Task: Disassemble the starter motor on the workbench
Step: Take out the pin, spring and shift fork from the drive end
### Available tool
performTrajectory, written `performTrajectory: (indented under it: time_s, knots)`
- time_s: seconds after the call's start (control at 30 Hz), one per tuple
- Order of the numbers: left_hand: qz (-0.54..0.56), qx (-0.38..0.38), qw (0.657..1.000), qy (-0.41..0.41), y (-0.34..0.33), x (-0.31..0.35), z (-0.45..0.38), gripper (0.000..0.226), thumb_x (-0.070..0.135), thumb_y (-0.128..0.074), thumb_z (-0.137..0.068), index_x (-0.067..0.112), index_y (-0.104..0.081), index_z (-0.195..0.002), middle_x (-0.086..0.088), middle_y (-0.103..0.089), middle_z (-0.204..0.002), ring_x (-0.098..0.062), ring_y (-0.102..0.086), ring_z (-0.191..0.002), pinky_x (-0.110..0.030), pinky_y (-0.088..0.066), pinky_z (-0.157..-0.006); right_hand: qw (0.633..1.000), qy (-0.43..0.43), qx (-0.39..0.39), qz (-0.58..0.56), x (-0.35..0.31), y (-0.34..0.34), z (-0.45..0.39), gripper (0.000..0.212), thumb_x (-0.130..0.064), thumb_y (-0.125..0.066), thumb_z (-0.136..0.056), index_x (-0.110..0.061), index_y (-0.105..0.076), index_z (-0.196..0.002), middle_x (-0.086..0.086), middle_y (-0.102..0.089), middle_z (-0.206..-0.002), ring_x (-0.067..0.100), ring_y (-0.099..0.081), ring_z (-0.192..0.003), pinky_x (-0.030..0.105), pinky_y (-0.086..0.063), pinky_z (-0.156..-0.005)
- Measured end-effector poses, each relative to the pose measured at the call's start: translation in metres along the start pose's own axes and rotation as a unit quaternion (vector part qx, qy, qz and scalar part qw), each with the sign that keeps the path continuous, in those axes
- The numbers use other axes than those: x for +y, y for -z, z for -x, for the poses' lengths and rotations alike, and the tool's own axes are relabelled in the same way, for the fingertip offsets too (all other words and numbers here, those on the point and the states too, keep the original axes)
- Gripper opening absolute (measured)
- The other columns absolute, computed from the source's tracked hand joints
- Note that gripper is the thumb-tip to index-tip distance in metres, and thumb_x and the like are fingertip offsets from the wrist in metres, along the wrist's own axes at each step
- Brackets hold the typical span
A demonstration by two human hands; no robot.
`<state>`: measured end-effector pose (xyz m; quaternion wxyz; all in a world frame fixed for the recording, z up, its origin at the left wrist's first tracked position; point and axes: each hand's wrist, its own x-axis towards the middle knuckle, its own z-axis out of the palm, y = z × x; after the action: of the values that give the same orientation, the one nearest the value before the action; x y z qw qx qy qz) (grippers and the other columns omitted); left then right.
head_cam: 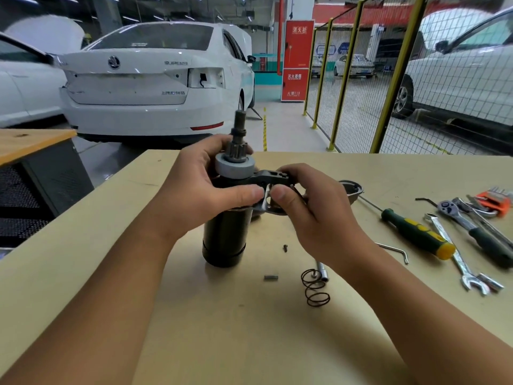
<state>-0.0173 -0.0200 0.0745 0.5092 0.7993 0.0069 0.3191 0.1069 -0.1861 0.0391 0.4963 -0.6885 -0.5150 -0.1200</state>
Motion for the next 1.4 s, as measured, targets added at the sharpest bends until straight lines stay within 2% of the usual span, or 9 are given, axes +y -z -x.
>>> performTrajectory:
  time_s: [0.23, 0.4, 0.47, 0.67, 0.77, 0.9, 1.07, 1.27, 1.4]
  knots:
    - [0.019, 0.031, 0.999, 0.006, 0.013, 0.001, 0.0, 0.052, 0.027, -0.092, -0.054, 0.021, -0.062, -0.097, -0.025, -0.068, -0.096, -0.043, -0.071, -0.092, -0.053, -0.062, -0.086, 0.989, -0.053, -0.009, -0.14, -0.008, -0.009, -0.001, 0.031, -0.048, -0.068, -0.087, -0.03, -0.072, -0.113, -0.014, -0.072, -0.104, 0.009, -0.068, -0.102, 0.041, -0.058, -0.08]
    - [0.026, 0.05, 0.998, -0.002, 0.012, -0.001, 0.0, 0.054, 0.026, -0.092, -0.052, 0.019, -0.062, -0.096, -0.018, -0.071, -0.091, -0.037, -0.074, -0.087, -0.05, -0.062, -0.082, 0.977, -0.114, -0.011, -0.179, -0.005, -0.009, 0.005, 0.026, -0.052, -0.073, -0.079, -0.038, -0.075, -0.102, -0.019, -0.072, -0.09, -0.001, -0.058, -0.062, 0.016, -0.041, -0.059]
    - [0.034, 0.056, 0.998, -0.01, 0.01, 0.0, 0.001, 0.053, 0.024, -0.092, -0.052, 0.02, -0.062, -0.095, -0.01, -0.073, -0.087, -0.031, -0.075, -0.085, -0.044, -0.062, -0.079, 0.976, -0.117, -0.01, -0.186, -0.008, -0.008, 0.005, 0.024, -0.048, -0.073, -0.08, -0.037, -0.075, -0.102, -0.016, -0.074, -0.092, 0.003, -0.055, -0.056, 0.018, -0.041, -0.056]
    - [0.073, 0.078, 0.994, -0.018, 0.003, 0.003, 0.0, 0.051, 0.016, -0.092, -0.053, 0.017, -0.062, -0.095, -0.012, -0.072, -0.086, -0.032, -0.072, -0.082, -0.049, -0.063, -0.081, 0.977, -0.102, 0.009, -0.189, -0.016, -0.01, 0.002, 0.019, -0.034, -0.069, -0.088, -0.028, -0.073, -0.106, -0.007, -0.073, -0.103, 0.013, -0.068, -0.1, 0.041, -0.057, -0.085]
    - [0.055, 0.059, 0.997, -0.013, 0.006, 0.004, 0.0, 0.054, 0.013, -0.094, -0.057, 0.017, -0.062, -0.101, -0.017, -0.072, -0.091, -0.031, -0.073, -0.086, -0.044, -0.063, -0.079, 0.986, -0.091, 0.001, -0.138, -0.016, -0.009, 0.002, 0.024, -0.038, -0.061, -0.093, -0.024, -0.068, -0.111, -0.008, -0.07, -0.105, 0.013, -0.067, -0.103, 0.047, -0.056, -0.086]
    - [0.025, 0.034, 0.999, -0.007, 0.007, 0.004, 0.0, 0.048, 0.009, -0.088, -0.067, 0.019, -0.064, -0.107, -0.003, -0.074, -0.088, -0.021, -0.075, -0.083, -0.031, -0.061, -0.074, 0.99, -0.098, -0.028, -0.097, -0.015, -0.007, 0.002, 0.03, -0.042, -0.055, -0.095, -0.022, -0.064, -0.116, -0.007, -0.069, -0.109, 0.013, -0.065, -0.107, 0.047, -0.054, -0.09]
    - [-0.001, 0.034, 0.999, -0.008, 0.01, 0.004, 0.001, 0.049, 0.024, -0.092, -0.065, 0.02, -0.067, -0.107, -0.007, -0.074, -0.093, -0.028, -0.076, -0.086, -0.038, -0.064, -0.076, 0.992, -0.094, -0.025, -0.074, -0.018, -0.006, 0.002, 0.029, -0.04, -0.053, -0.098, -0.021, -0.063, -0.117, -0.006, -0.068, -0.11, 0.015, -0.064, -0.108, 0.047, -0.052, -0.091]
    - [0.027, 0.086, 0.993, -0.078, 0.007, 0.011, 0.003, 0.042, 0.013, -0.093, -0.064, 0.02, -0.069, -0.098, -0.007, -0.074, -0.088, -0.024, -0.074, -0.082, -0.036, -0.062, -0.073, 0.987, -0.069, 0.009, -0.145, -0.023, -0.004, -0.002, 0.025, -0.036, -0.063, -0.093, -0.022, -0.069, -0.114, -0.009, -0.071, -0.106, 0.014, -0.068, -0.104, 0.049, -0.057, -0.084]
    - [0.023, 0.108, 0.99, -0.092, 0.007, 0.014, 0.002, 0.04, 0.011, -0.092, -0.064, 0.02, -0.071, -0.097, -0.007, -0.075, -0.089, -0.025, -0.073, -0.082, -0.038, -0.062, -0.076, 0.983, -0.068, 0.009, -0.171, -0.022, -0.005, -0.004, 0.026, -0.033, -0.068, -0.088, -0.027, -0.072, -0.113, -0.011, -0.072, -0.106, 0.01, -0.068, -0.101, 0.036, -0.057, -0.075]
